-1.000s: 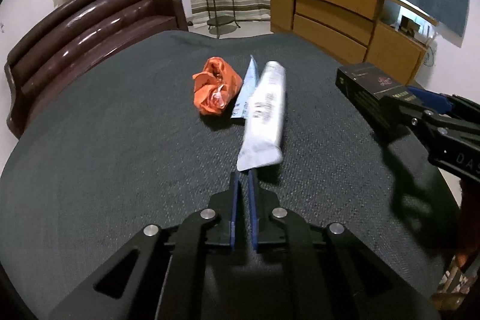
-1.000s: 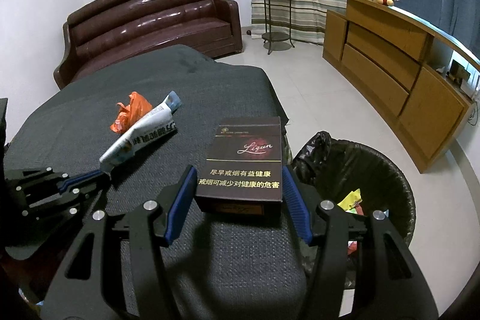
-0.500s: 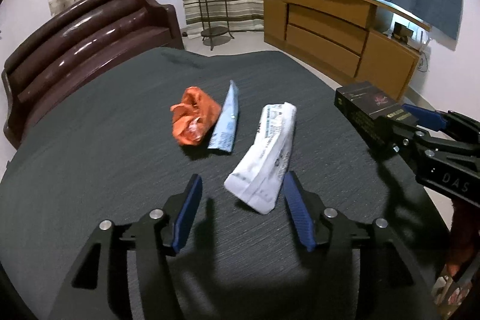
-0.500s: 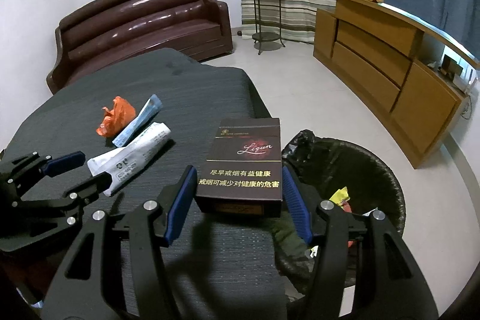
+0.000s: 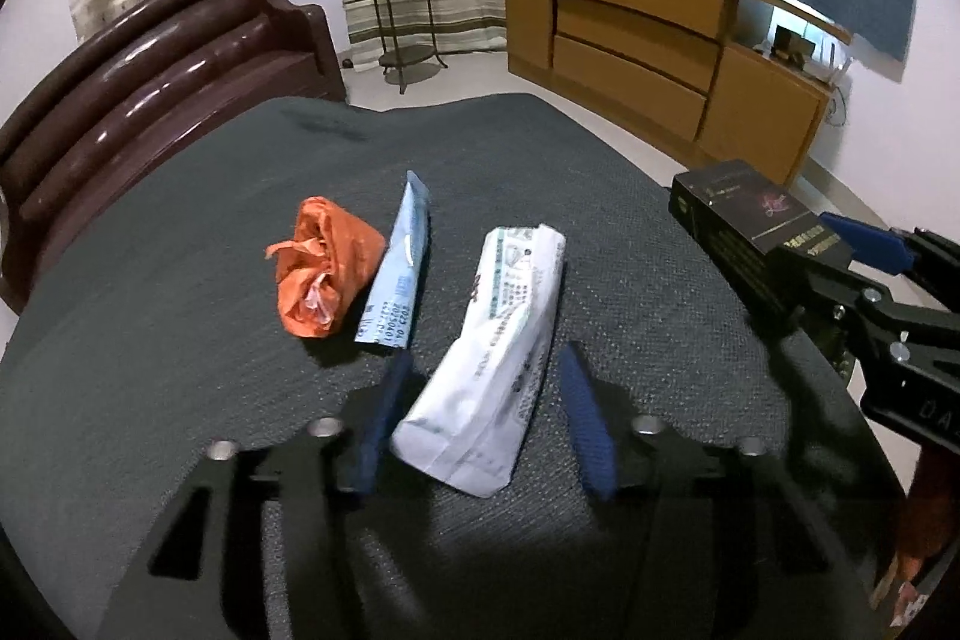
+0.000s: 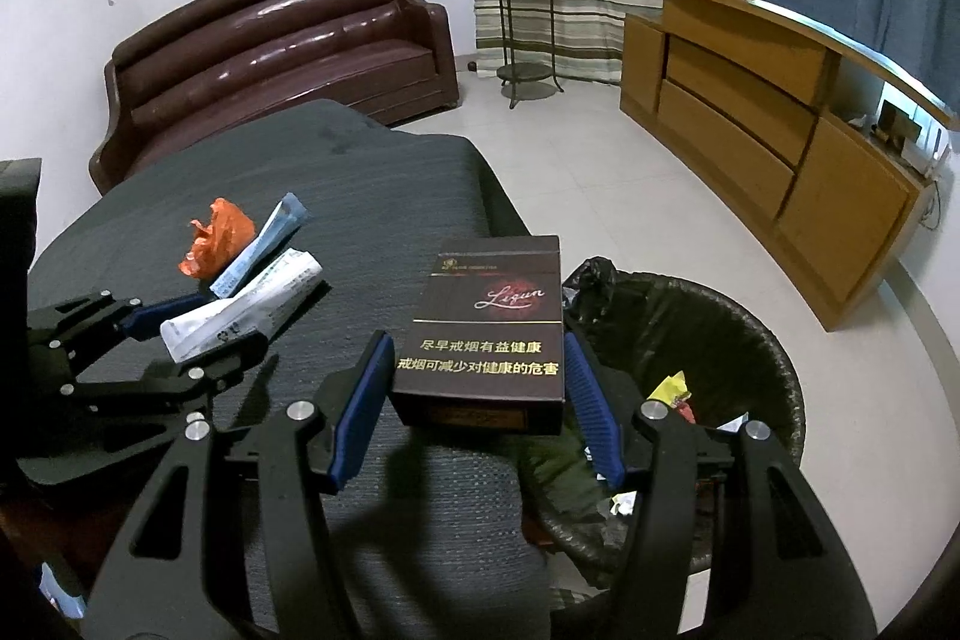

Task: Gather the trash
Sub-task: 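Grasp the white toothpaste tube with the left tool while the right tool holds the box, then carry the tube and box over the bin and open both tools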

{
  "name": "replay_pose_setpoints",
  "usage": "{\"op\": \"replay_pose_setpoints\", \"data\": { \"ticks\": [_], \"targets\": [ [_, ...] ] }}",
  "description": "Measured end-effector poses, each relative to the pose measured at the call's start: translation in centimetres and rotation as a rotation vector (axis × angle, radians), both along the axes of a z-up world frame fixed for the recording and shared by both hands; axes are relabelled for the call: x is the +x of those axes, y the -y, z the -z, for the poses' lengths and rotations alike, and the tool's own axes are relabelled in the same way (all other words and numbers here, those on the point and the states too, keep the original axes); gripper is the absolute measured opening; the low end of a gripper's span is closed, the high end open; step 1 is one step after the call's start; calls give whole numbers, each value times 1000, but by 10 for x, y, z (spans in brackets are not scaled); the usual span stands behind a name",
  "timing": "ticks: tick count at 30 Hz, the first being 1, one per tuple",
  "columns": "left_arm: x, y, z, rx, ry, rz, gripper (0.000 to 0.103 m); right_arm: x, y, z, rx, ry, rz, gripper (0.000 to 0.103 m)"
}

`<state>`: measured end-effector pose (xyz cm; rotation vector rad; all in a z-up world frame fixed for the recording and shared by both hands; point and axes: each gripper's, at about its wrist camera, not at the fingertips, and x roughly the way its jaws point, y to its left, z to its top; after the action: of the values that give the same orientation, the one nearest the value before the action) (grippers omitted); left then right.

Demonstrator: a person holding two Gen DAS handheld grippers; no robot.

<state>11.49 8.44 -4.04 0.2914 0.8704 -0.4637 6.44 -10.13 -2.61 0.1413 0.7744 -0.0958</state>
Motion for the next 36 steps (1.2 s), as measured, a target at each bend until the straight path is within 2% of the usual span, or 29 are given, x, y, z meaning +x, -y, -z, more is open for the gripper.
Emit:
{"op": "replay_pose_setpoints", "data": {
  "ticks": [3,4,14,25,36],
  "targets": [
    [-4,-3,1,0,-5,11,21,0,1,2,1,-4,0,57],
    [-5,-3,1,0,-4,13,19,1,0,2,2,-4,0,57],
    [-14,-6,-2,1,27,-4,19,1,1,1,2,-1,-2,57],
    [-30,-10,-17,-12,92,-126,19,-9,-4,-4,-16,14,-6,57],
    [-53,-10,-35,-49,146,-183,19,-25,2,-17,-38,45,12,56]
  ]
}}
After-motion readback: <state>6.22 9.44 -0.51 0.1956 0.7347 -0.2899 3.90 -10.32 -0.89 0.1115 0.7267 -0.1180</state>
